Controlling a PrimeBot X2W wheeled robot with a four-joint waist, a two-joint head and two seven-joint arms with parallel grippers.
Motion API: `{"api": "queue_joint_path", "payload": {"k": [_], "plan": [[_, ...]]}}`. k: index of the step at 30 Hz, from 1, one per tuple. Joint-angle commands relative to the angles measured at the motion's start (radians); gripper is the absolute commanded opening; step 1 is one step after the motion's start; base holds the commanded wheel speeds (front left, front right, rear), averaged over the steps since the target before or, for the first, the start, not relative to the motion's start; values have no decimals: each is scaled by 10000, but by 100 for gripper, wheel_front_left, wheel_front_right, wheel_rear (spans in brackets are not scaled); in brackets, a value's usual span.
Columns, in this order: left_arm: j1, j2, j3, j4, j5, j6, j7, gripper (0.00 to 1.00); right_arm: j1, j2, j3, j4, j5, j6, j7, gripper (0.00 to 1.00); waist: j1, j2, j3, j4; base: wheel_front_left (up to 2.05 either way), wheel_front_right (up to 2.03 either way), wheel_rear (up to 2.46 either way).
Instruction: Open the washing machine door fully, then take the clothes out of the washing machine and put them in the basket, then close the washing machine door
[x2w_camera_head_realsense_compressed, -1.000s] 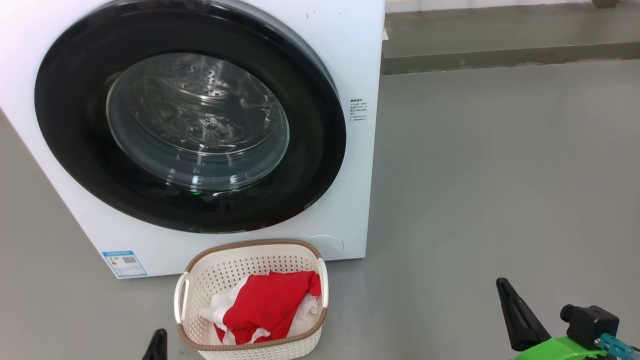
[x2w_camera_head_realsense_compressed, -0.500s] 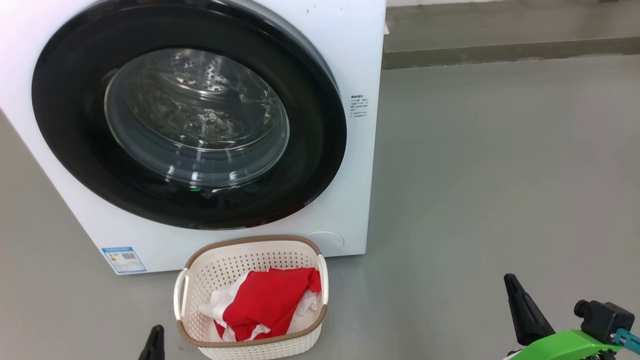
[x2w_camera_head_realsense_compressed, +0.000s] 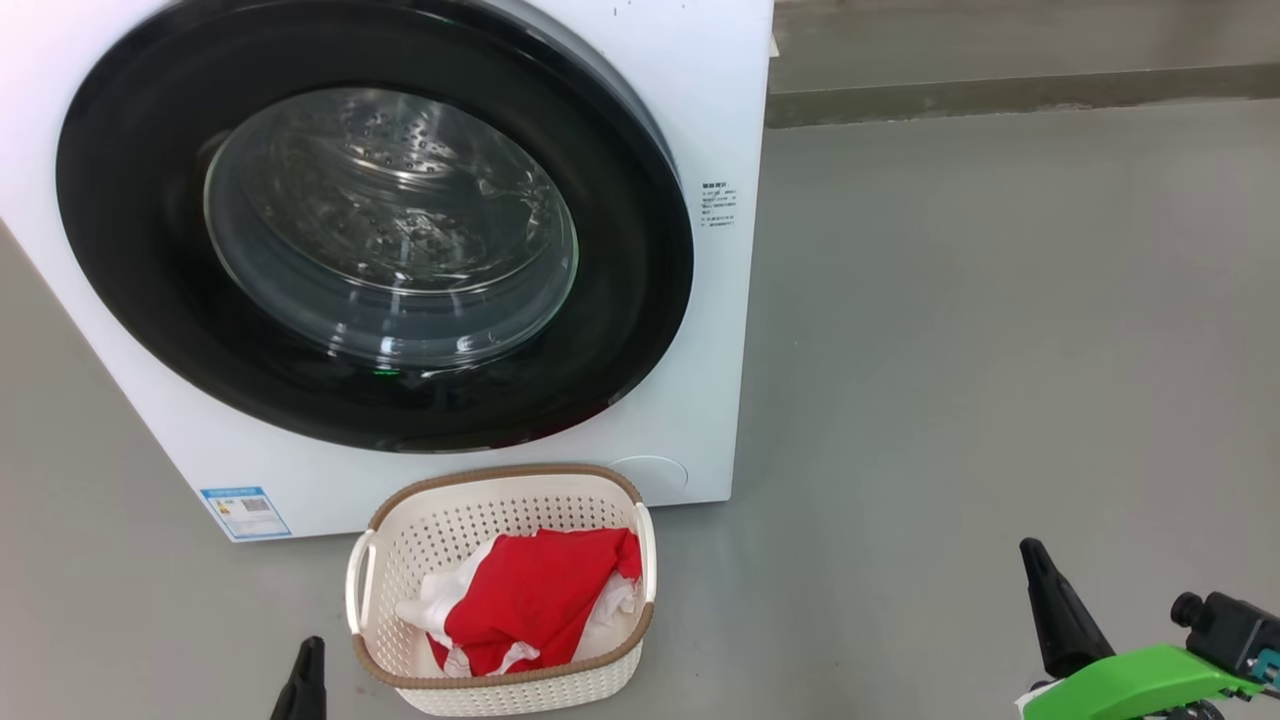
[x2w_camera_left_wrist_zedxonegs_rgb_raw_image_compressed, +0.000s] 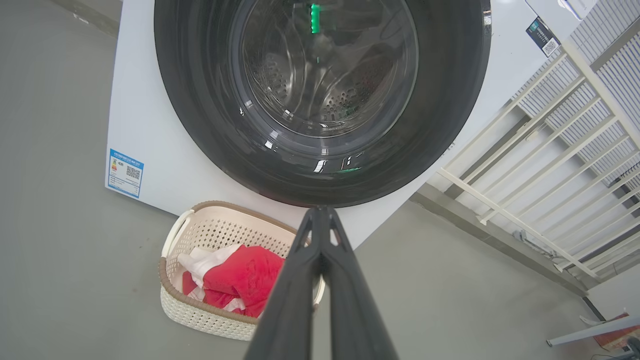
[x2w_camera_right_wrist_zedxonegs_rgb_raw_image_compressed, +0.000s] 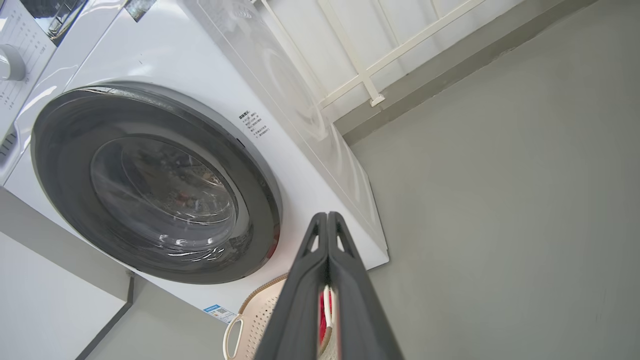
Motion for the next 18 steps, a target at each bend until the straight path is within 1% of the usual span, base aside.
{"api": "queue_joint_path", "payload": {"k": [1, 18], "plan": [[-457, 109, 171, -184, -276, -24, 72, 0, -535, -87, -1, -301, 234, -4, 74, 0, -1, 0, 9, 1, 0, 0, 0], [-795, 125, 236, -58, -2238, -34, 562, 0, -709, -24, -220, -369, 1906, -6, 576, 0, -1, 0, 152, 9, 0, 0, 0]]}}
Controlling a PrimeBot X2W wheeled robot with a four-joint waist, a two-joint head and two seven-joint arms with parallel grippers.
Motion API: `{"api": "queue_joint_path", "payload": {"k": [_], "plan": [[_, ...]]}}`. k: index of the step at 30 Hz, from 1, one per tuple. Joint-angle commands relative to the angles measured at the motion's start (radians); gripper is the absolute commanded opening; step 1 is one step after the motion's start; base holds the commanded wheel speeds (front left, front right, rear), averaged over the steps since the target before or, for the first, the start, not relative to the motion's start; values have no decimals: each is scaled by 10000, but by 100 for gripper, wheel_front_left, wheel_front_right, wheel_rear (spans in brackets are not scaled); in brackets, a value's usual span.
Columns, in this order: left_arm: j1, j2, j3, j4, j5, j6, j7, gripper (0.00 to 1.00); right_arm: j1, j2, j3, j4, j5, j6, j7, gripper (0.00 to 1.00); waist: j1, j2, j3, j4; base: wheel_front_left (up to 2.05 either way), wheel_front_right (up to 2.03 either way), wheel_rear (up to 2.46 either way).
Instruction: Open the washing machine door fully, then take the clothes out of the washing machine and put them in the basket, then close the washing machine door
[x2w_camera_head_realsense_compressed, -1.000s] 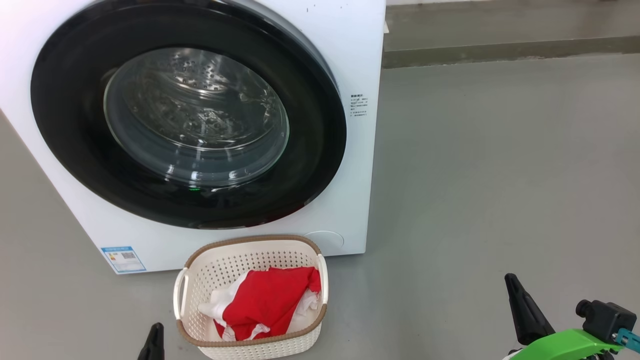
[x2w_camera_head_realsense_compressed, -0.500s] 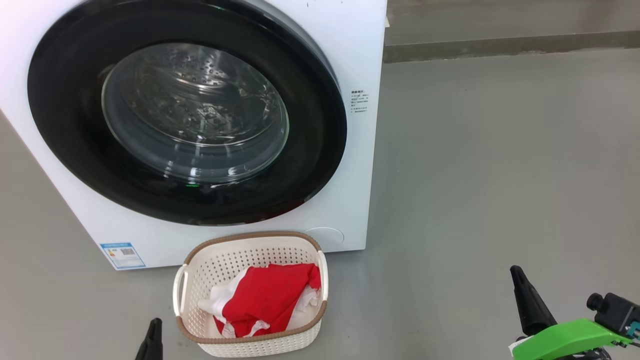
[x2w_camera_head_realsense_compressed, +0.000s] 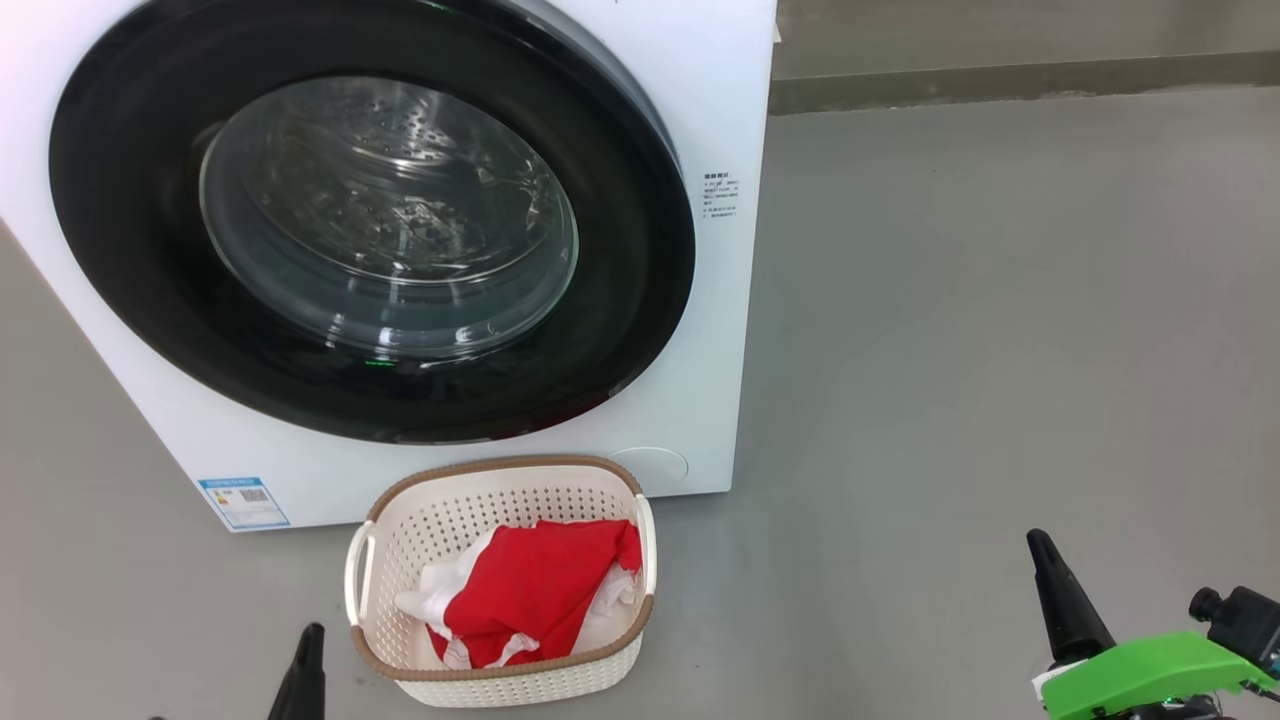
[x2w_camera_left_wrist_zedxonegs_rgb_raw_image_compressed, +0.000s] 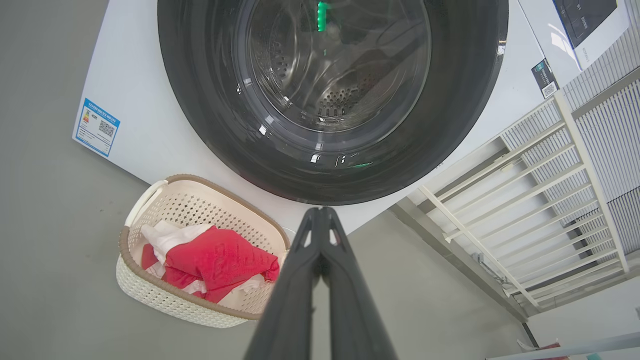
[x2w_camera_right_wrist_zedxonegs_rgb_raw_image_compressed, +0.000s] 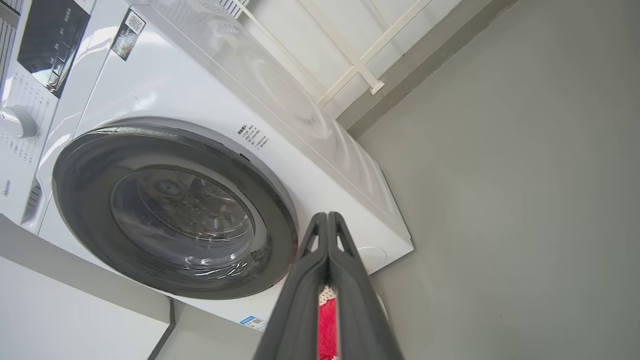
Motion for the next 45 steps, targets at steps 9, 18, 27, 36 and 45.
{"api": "queue_joint_path", "payload": {"k": [9, 18, 27, 36, 45], "plan": [[-664, 130, 249, -149, -1242, -40, 273, 0, -659, -64, -115, -346, 1031, -6, 322, 0, -1, 0, 78, 5, 0, 0, 0], [-823, 137, 279, -90, -2166, -44, 503, 0, -741, -35, -217, -378, 1819, -7, 558, 0, -1, 0, 145, 9, 0, 0, 0], [-1003, 146, 312, -23, -3210, -50, 763, 0, -834, -2, -332, -415, 2708, -8, 824, 0, -1, 0, 221, 13, 0, 0, 0], [-1181, 155, 346, 43, -4246, -55, 1020, 0, -926, 31, -447, -451, 3592, -9, 1088, 0, -1, 0, 296, 17, 0, 0, 0], [-1359, 163, 379, 110, -5283, -60, 1278, 0, -1017, 64, -561, -488, 4475, -10, 1352, 0, -1, 0, 372, 22, 0, 0, 0]]}}
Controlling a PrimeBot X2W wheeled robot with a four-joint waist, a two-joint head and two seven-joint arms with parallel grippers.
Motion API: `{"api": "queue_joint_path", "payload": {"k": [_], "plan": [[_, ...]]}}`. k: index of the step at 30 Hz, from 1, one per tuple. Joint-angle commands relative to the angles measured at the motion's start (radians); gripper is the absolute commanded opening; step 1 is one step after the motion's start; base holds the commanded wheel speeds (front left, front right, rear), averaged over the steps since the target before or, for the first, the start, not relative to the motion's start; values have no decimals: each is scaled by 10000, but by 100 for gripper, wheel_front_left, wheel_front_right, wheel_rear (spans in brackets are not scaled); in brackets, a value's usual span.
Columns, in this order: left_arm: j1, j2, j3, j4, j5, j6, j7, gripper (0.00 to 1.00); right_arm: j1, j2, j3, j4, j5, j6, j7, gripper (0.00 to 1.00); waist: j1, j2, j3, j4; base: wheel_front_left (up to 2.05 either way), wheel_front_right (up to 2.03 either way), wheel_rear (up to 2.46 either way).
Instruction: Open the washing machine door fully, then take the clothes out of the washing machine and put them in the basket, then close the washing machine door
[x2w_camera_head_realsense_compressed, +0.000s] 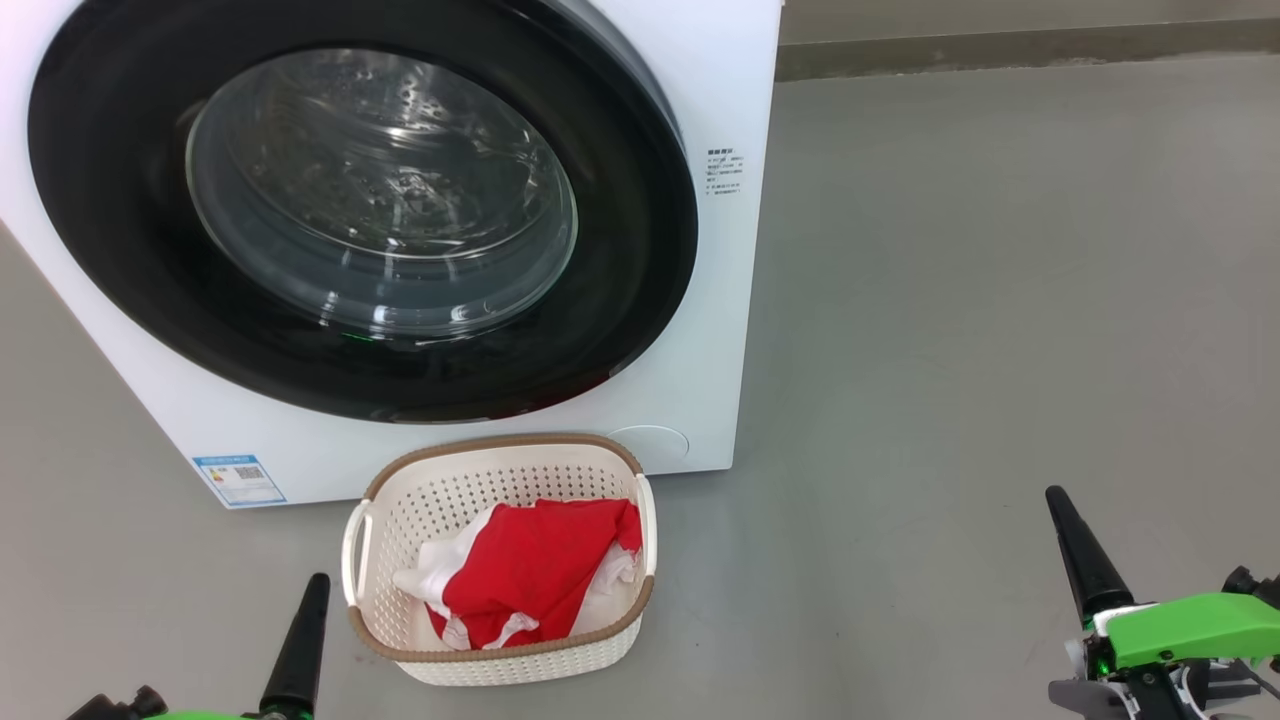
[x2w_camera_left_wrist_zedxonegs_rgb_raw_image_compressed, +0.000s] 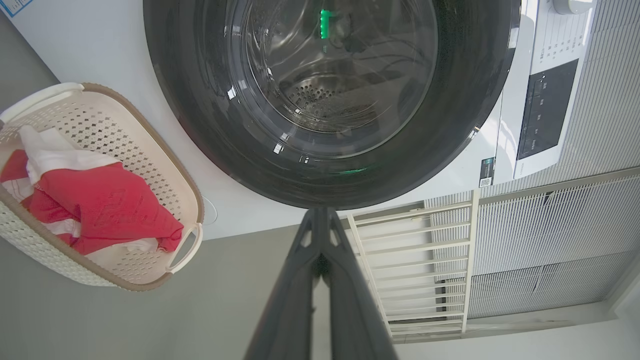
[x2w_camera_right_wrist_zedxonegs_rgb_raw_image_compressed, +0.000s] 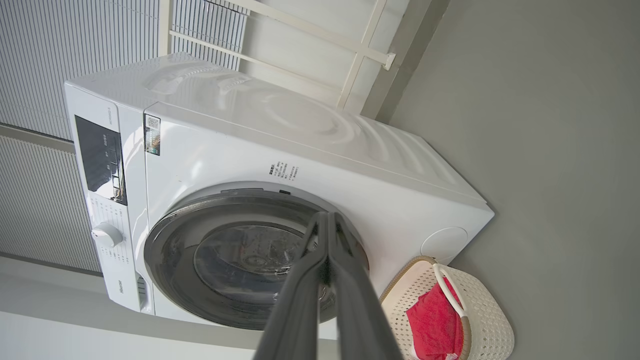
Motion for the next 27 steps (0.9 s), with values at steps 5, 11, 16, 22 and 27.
{"api": "queue_joint_path", "payload": {"k": [5, 11, 16, 22, 27], "plan": [[-572, 158, 328, -158, -852, -63, 214, 0, -542, -38, 16, -345, 736, -6, 224, 0, 0, 0, 49, 3, 0, 0, 0], [-691, 164, 350, -114, -1542, -66, 385, 0, -603, -16, -60, -369, 1324, -7, 399, 0, -1, 0, 99, 6, 0, 0, 0], [-790, 169, 369, -77, -2120, -69, 529, 0, -655, 2, -124, -389, 1816, -7, 546, 0, -1, 0, 141, 9, 0, 0, 0], [-845, 171, 379, -57, -2441, -71, 609, 0, -683, 13, -159, -401, 2090, -7, 628, 0, -1, 0, 164, 10, 0, 0, 0], [-845, 171, 379, -57, -2442, -71, 608, 0, -683, 13, -159, -401, 2090, -7, 628, 0, -1, 0, 164, 10, 0, 0, 0]]}}
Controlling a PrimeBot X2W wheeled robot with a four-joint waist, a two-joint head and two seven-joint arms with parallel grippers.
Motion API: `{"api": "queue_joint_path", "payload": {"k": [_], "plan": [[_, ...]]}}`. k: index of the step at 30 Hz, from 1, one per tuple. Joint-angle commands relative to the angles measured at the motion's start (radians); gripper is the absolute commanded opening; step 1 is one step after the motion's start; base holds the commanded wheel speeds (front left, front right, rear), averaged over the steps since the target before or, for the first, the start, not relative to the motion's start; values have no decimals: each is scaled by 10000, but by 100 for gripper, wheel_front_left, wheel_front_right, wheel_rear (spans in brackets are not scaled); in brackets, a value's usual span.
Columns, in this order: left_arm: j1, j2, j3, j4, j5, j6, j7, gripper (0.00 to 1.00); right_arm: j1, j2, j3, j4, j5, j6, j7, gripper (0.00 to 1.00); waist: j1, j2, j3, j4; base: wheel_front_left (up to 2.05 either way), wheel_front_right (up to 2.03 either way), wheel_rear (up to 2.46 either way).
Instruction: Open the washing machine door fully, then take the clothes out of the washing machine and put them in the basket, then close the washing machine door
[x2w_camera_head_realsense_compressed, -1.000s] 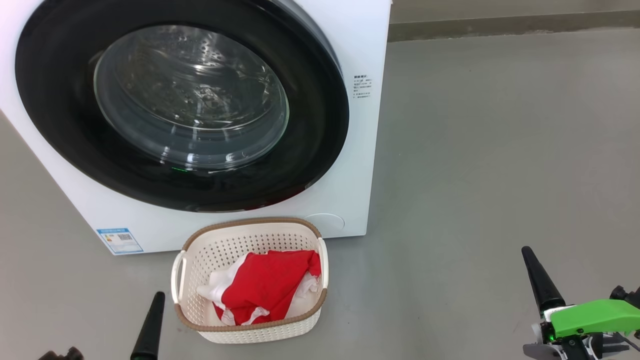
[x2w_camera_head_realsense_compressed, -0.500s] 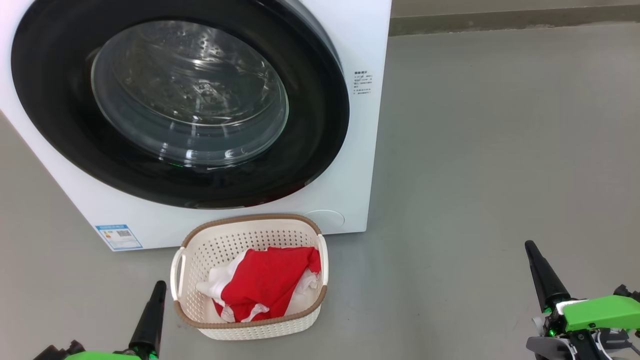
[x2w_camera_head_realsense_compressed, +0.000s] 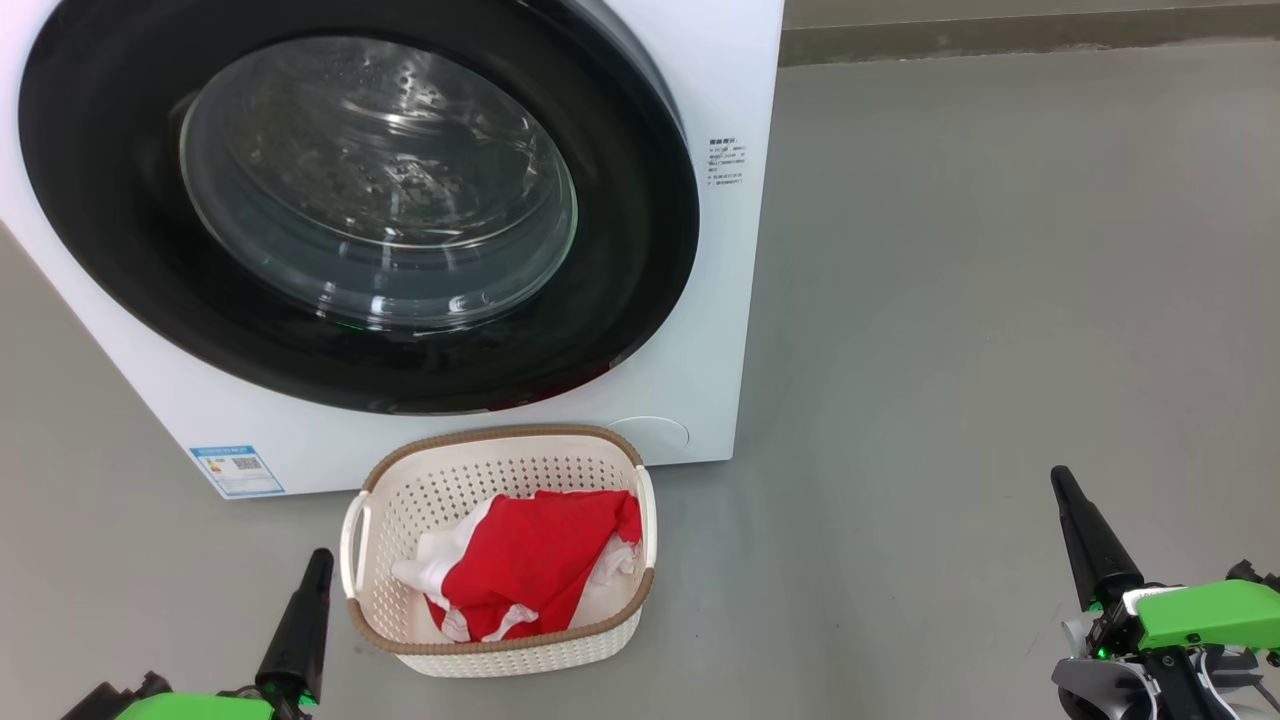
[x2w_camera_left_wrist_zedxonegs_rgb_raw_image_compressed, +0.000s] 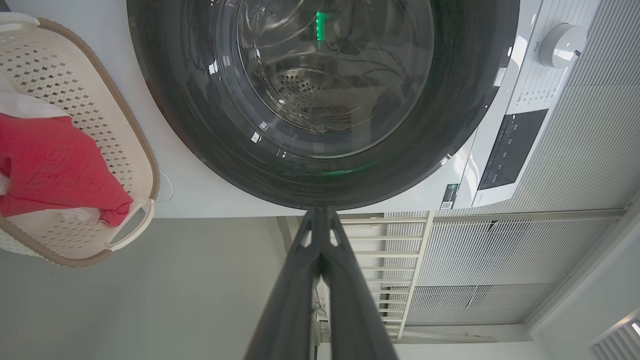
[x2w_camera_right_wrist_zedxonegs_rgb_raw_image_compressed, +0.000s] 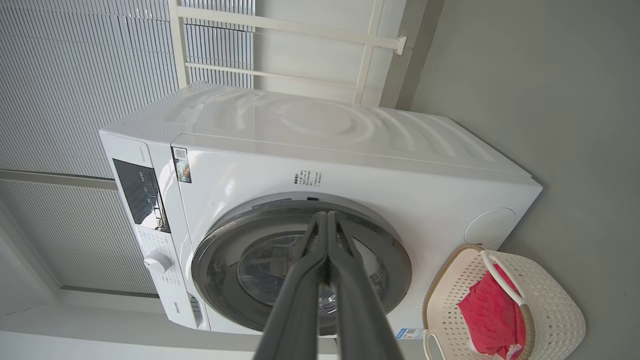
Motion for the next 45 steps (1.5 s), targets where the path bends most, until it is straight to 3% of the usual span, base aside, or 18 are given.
{"api": "queue_joint_path", "payload": {"k": [1, 45], "plan": [[-393, 168, 346, -199, -68, -71, 48, 0, -418, -78, 139, -305, 68, -6, 64, 0, -1, -1, -1, 0, 0, 0, 0], [-393, 168, 344, -200, -70, -71, 47, 0, -418, -77, 141, -305, 69, -6, 62, 0, -1, -1, 0, 0, 0, 0, 0]]}}
